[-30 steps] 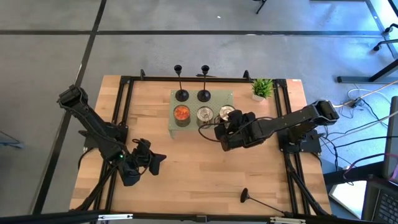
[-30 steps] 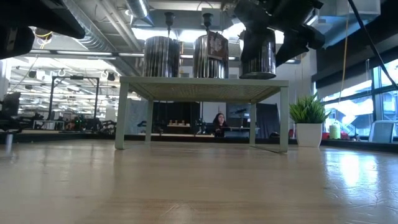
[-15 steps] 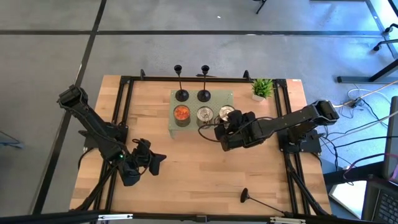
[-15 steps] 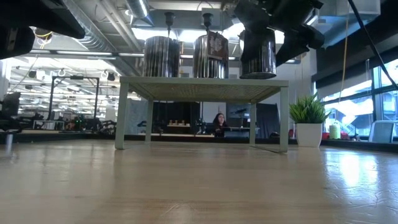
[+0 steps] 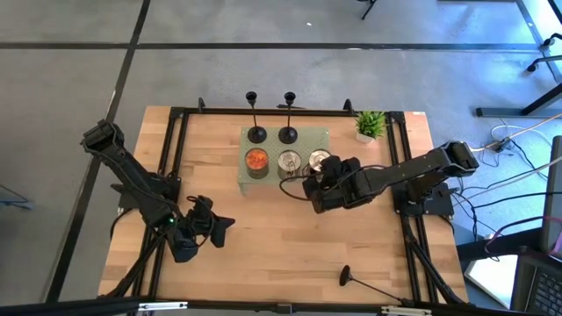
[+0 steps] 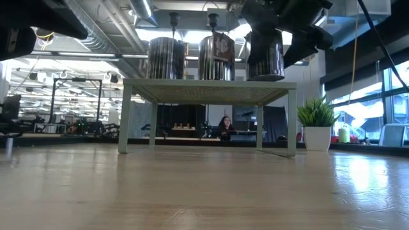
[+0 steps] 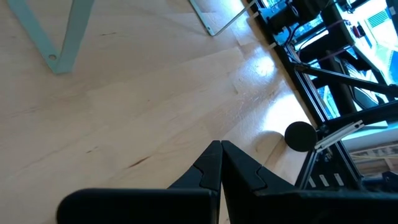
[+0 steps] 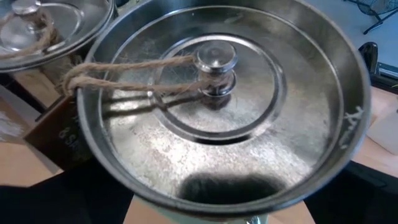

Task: Pick & Place candle stick holders
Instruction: Put the brown scented candle on the shelf aligned with the other brown scented candle

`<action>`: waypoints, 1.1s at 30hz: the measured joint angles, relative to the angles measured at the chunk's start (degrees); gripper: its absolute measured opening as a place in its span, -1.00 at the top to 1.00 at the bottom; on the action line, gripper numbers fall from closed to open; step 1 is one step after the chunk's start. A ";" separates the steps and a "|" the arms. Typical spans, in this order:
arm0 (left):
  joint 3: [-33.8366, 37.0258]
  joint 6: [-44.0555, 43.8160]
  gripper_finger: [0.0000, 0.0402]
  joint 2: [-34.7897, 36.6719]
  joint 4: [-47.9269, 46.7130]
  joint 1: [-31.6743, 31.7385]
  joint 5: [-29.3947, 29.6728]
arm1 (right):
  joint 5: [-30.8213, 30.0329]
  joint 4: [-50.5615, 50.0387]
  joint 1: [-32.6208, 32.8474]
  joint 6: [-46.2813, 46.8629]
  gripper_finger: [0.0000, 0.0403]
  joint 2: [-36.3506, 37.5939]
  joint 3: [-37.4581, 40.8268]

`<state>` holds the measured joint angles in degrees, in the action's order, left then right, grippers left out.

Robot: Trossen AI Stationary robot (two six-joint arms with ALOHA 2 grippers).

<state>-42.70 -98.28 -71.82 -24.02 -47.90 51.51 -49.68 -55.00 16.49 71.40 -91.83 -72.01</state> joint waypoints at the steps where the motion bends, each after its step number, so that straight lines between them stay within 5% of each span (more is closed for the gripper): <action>1: 0.00 0.01 0.99 -0.01 0.13 -0.01 0.04 | -0.06 0.01 0.00 0.10 -0.89 0.00 0.00; 33: 0.00 0.45 0.99 -0.01 1.94 -0.02 0.02 | 0.09 5.62 0.83 -4.62 -0.88 0.02 4.02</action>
<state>-42.70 -97.83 -71.82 -22.08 -47.92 51.53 -49.59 -49.38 17.32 66.78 -91.81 -67.98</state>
